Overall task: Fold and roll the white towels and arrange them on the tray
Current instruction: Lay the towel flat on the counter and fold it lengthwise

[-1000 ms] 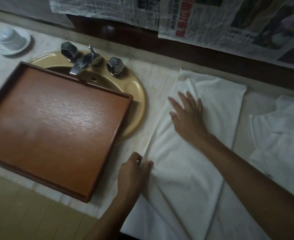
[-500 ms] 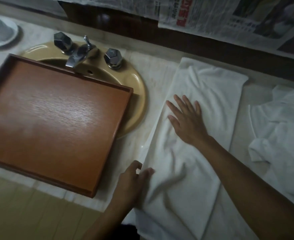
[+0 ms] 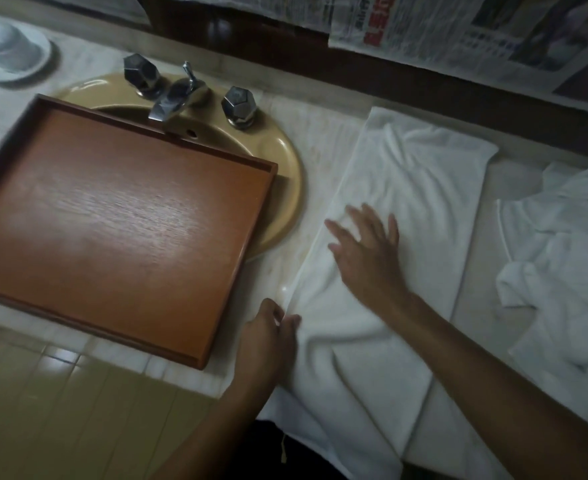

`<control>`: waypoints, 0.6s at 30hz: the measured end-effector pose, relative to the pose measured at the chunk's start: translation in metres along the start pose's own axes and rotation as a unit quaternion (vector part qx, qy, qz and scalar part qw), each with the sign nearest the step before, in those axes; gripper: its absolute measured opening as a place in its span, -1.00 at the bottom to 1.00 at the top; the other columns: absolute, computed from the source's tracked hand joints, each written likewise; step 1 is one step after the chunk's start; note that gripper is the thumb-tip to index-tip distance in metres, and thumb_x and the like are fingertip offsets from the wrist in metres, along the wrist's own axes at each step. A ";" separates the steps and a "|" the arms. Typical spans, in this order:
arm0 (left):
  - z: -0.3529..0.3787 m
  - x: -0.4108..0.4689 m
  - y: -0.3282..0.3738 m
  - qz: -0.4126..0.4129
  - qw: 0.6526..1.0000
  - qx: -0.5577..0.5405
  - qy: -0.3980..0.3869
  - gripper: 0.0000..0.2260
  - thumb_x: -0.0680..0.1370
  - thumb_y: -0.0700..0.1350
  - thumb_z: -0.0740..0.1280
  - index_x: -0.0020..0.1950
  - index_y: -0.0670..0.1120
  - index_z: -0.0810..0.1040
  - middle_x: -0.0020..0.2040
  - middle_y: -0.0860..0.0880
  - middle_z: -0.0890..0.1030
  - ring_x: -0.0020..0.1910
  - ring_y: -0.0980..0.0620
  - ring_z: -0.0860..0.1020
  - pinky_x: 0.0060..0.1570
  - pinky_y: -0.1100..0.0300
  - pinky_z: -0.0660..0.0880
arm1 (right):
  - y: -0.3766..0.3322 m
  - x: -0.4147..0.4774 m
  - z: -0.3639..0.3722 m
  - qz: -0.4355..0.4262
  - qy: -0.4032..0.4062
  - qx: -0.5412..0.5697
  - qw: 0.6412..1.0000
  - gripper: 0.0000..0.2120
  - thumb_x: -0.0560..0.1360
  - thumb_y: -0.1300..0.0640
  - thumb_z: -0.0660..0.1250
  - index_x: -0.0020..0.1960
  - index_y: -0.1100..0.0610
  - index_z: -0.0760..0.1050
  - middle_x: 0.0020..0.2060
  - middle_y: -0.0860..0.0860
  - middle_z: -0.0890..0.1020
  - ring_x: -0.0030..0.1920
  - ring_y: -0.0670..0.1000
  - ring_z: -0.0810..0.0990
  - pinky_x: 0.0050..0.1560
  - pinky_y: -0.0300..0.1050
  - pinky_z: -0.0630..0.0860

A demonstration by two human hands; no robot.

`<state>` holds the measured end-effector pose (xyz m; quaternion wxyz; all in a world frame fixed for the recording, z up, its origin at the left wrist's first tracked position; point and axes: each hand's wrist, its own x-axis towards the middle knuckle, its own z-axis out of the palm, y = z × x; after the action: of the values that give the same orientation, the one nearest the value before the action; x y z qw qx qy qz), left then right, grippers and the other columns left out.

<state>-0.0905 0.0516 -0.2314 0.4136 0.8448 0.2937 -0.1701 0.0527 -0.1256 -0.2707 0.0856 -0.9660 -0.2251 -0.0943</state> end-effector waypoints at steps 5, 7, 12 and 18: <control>-0.014 -0.015 0.001 -0.094 0.959 -0.211 -0.163 -0.69 0.53 0.16 0.47 0.16 0.03 0.54 0.08 -0.02 0.67 0.04 -0.04 0.67 0.08 -0.01 0.61 | -0.011 -0.052 0.006 0.001 -0.108 0.000 0.994 -0.49 0.69 -0.17 0.03 0.62 -0.16 0.19 0.65 -0.04 0.17 0.64 0.06 0.09 0.53 0.39 0.05; -0.019 -0.033 0.000 -0.111 0.909 -0.284 -0.283 -0.66 0.55 0.10 0.47 0.26 -0.01 0.59 0.15 -0.07 0.71 0.10 -0.10 0.69 0.19 -0.07 0.61 | -0.007 -0.046 0.008 -0.001 -0.112 -0.006 0.994 -0.49 0.69 -0.18 0.02 0.63 -0.17 0.17 0.65 -0.05 0.16 0.64 0.05 0.08 0.54 0.37 0.05; -0.037 -0.078 -0.003 -0.113 0.864 -0.337 -0.356 -0.73 0.59 -0.04 0.42 0.20 -0.18 0.68 0.08 -0.19 0.73 0.03 -0.13 0.71 0.00 0.08 0.61 | -0.002 -0.040 0.014 -0.013 -0.115 -0.010 0.993 -0.50 0.70 -0.18 0.02 0.63 -0.17 0.17 0.65 -0.05 0.15 0.64 0.06 0.08 0.53 0.38 0.07; -0.034 -0.075 -0.045 0.012 0.988 -0.131 -0.086 -0.88 0.60 0.04 0.43 -0.08 0.05 0.72 -0.15 0.15 0.74 -0.18 0.19 0.69 -0.13 0.13 0.56 | -0.004 -0.042 0.013 -0.018 -0.098 0.001 0.995 -0.49 0.69 -0.16 0.02 0.63 -0.16 0.19 0.64 -0.03 0.19 0.63 0.08 0.12 0.51 0.38 0.10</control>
<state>-0.1756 0.0734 -0.1979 0.5461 0.7691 0.2668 -0.1976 0.0159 -0.1367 -0.2920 0.0624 -0.9662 -0.2502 -0.0003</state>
